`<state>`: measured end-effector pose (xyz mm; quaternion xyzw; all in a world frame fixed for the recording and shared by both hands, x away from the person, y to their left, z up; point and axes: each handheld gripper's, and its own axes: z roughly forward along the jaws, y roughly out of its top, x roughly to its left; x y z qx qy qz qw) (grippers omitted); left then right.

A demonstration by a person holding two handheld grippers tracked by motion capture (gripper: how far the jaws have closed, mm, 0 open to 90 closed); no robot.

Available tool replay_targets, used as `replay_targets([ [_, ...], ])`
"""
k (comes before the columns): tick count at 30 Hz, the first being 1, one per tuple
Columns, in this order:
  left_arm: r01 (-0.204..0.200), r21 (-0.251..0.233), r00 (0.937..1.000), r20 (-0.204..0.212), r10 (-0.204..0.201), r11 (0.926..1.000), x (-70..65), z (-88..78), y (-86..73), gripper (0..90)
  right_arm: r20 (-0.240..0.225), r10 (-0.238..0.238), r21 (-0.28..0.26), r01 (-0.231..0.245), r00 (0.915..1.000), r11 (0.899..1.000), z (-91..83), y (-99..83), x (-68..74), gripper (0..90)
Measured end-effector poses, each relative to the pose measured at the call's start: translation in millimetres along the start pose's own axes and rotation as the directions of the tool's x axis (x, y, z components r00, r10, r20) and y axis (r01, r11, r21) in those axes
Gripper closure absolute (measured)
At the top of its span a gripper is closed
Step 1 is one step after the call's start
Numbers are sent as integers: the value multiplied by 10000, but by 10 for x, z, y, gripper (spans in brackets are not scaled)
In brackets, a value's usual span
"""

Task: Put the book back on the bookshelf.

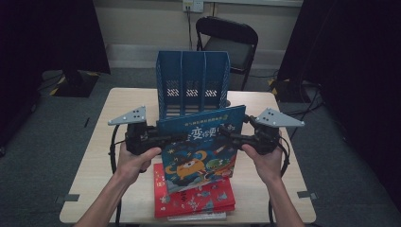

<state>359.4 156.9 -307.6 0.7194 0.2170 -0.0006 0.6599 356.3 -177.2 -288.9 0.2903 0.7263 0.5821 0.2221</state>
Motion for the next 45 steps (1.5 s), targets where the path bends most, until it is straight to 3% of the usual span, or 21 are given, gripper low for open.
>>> replay_targets([
  [4,-128,-55,9998,-145,128,9999,14,-58,-59,786,-285,-98,-103,96,9995,9999,23,-49,54,295],
  [9,-375,-65,9992,135,376,9993,-23,-46,-65,789,-496,-40,-515,14,9988,9987,-42,-143,65,297],
  [11,-274,-48,9990,358,275,9996,-35,-44,-69,794,-539,-21,-651,-14,9985,9979,-72,-179,82,297],
  [14,-233,-70,9991,361,235,9997,-46,-45,-74,795,-613,58,-706,-102,9981,9975,-94,-206,86,297],
  [18,-341,10,9991,243,341,9994,-74,-46,-69,797,-626,-7,-472,-23,9980,9989,-86,-252,86,299],
  [22,-725,159,9974,9,725,9972,-122,-47,-67,796,-639,-26,-80,20,9980,10000,-70,-316,92,306],
  [23,-1060,302,9943,-45,1062,9939,-145,-30,-75,798,-596,-65,125,72,9982,9999,-55,-365,96,311],
  [28,-746,178,9971,164,743,9971,-141,-29,-96,800,-778,76,573,-32,9969,9984,-32,-486,104,304],
  [29,-899,244,9959,92,897,9957,-160,-29,-93,801,-787,69,638,-19,9969,9980,-29,-509,107,299],
  [34,-881,186,9961,-59,883,9959,-198,-23,-110,798,-924,124,842,-46,9956,9964,-29,-580,104,297],
  [35,-1008,276,9945,-239,1015,9945,-213,-8,-111,791,-883,96,886,-17,9960,9961,-24,-590,111,290],
  [37,-1129,422,9932,-224,1139,9927,-221,14,-104,791,-850,69,915,9,9964,9958,-13,-587,118,277],
  [45,-899,271,9957,-193,905,9956,-191,104,-96,785,-766,16,983,60,9971,9951,12,-580,136,255],
])
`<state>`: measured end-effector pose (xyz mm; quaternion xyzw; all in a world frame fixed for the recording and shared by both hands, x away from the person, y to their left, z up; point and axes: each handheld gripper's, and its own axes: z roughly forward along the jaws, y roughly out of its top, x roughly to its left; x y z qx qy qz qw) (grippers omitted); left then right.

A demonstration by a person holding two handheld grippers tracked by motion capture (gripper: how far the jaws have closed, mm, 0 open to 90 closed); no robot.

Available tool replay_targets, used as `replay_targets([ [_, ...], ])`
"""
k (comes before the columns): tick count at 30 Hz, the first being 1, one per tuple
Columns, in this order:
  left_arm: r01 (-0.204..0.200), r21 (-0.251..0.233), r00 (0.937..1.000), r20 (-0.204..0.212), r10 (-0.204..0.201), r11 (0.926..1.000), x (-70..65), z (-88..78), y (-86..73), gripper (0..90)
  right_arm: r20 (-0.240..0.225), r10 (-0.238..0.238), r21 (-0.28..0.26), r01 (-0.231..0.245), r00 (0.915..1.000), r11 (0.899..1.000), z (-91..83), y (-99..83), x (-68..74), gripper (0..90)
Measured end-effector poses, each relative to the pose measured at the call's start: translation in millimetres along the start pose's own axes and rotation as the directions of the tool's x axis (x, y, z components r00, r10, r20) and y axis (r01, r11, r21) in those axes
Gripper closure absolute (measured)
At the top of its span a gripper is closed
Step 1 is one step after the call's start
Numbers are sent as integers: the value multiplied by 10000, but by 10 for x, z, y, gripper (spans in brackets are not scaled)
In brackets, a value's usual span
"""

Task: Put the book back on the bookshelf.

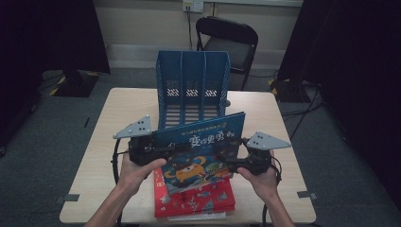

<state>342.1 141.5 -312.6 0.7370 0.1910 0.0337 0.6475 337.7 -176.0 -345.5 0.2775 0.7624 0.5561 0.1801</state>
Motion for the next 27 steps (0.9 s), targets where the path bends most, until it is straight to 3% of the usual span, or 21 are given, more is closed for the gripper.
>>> replay_targets([
  [4,-316,250,9995,-7,316,9992,-41,14,39,822,8,37,52,-37,10000,10000,1,1,-15,245],
  [7,-226,284,9997,-83,229,9993,-47,12,43,827,-35,38,39,-38,10000,10000,4,2,-21,242],
  [15,463,414,9988,-171,-456,9981,22,-9,71,834,38,48,221,-48,10000,9997,9,-17,-54,296],
  [21,1064,599,9939,-344,-1045,9925,97,-7,127,834,119,73,291,-76,9999,9995,0,-30,-80,304],
  [27,1254,820,9911,-551,-1211,9887,139,-11,200,835,186,137,374,-144,9997,9992,-45,-82,-100,312],
])
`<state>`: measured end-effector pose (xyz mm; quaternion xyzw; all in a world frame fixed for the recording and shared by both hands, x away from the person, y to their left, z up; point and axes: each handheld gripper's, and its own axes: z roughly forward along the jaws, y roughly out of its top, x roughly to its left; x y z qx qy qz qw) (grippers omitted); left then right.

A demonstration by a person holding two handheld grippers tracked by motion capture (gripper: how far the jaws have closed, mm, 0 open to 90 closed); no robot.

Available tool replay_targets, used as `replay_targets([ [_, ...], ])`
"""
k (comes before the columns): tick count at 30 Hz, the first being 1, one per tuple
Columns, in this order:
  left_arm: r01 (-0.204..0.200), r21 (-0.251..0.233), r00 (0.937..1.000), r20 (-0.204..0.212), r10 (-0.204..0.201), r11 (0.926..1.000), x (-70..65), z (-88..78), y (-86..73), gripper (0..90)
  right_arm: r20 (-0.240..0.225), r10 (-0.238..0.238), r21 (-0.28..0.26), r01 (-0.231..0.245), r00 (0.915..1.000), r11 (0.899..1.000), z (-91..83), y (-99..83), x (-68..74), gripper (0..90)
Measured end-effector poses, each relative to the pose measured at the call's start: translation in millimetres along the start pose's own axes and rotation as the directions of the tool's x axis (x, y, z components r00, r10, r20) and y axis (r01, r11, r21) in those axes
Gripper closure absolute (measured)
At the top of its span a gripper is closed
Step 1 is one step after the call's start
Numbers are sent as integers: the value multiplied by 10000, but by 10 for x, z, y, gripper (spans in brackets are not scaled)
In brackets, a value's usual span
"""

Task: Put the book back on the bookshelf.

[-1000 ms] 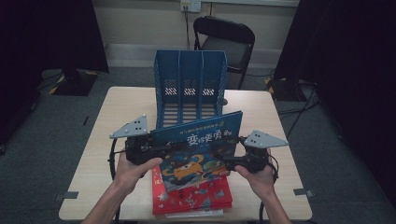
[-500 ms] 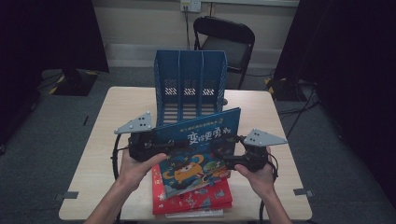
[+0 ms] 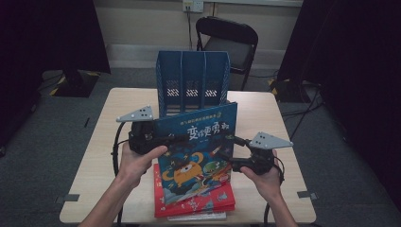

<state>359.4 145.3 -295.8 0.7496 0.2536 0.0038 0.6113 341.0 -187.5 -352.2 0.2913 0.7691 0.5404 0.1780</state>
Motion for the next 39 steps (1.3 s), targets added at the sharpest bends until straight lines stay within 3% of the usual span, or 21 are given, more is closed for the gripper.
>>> replay_targets([
  [7,-322,177,9984,-464,330,9993,-4,-32,136,835,85,104,-80,-103,9999,9999,-64,-20,-41,312],
  [16,-325,293,9977,-579,341,9990,29,-58,188,835,131,152,92,-153,9998,9998,-66,-64,-54,308],
  [19,-484,395,9959,-745,512,9980,22,-78,232,835,197,202,94,-204,9996,9997,-86,-84,-73,306],
  [25,-509,271,9969,-583,524,9983,6,-111,284,835,187,227,88,-229,9996,9997,-105,-90,-87,307],
  [39,-763,-19,9949,-663,760,9971,-3,-208,509,835,242,287,86,-289,9993,9995,-111,-105,-104,303],
])
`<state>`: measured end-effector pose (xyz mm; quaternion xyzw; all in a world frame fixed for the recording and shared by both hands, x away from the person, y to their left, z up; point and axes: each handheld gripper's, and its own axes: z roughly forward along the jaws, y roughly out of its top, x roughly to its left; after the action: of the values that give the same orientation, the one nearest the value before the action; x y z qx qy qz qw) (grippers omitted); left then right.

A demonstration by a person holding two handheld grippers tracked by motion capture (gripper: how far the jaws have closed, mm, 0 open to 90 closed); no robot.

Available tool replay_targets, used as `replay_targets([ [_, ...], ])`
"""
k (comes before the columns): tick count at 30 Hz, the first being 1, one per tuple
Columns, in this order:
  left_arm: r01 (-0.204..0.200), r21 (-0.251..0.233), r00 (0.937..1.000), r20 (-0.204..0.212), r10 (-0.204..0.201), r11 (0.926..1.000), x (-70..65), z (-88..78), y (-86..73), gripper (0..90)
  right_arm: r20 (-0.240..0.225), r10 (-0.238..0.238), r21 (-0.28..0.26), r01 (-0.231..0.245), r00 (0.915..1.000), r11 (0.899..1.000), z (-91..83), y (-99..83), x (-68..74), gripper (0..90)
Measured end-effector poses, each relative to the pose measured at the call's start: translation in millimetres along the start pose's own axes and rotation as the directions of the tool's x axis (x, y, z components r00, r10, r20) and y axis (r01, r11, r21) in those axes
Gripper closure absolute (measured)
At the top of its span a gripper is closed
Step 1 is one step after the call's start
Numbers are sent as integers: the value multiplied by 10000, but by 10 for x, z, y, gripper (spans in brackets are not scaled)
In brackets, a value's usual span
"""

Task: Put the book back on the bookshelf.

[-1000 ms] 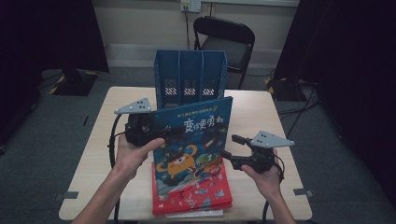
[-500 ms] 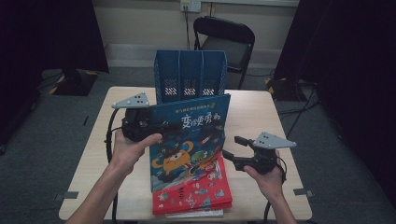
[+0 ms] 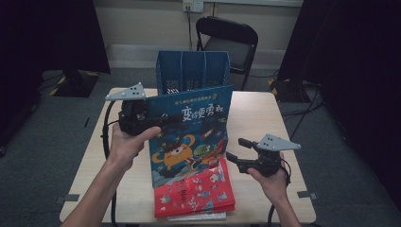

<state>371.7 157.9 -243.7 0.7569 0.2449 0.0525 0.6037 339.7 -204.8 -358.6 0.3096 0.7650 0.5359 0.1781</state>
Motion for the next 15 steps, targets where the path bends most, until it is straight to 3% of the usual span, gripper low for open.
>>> replay_targets([
  [4,-184,-36,9995,-266,183,9998,10,-31,108,835,-33,-24,89,25,10000,10000,19,-1,9,296],
  [10,-85,-290,9994,-333,76,9995,67,-75,194,836,-44,-24,138,25,10000,9999,32,-9,14,295],
  [15,-228,-391,9976,-669,202,9990,80,-101,291,835,-47,-14,136,15,10000,9999,33,-10,10,294],
])
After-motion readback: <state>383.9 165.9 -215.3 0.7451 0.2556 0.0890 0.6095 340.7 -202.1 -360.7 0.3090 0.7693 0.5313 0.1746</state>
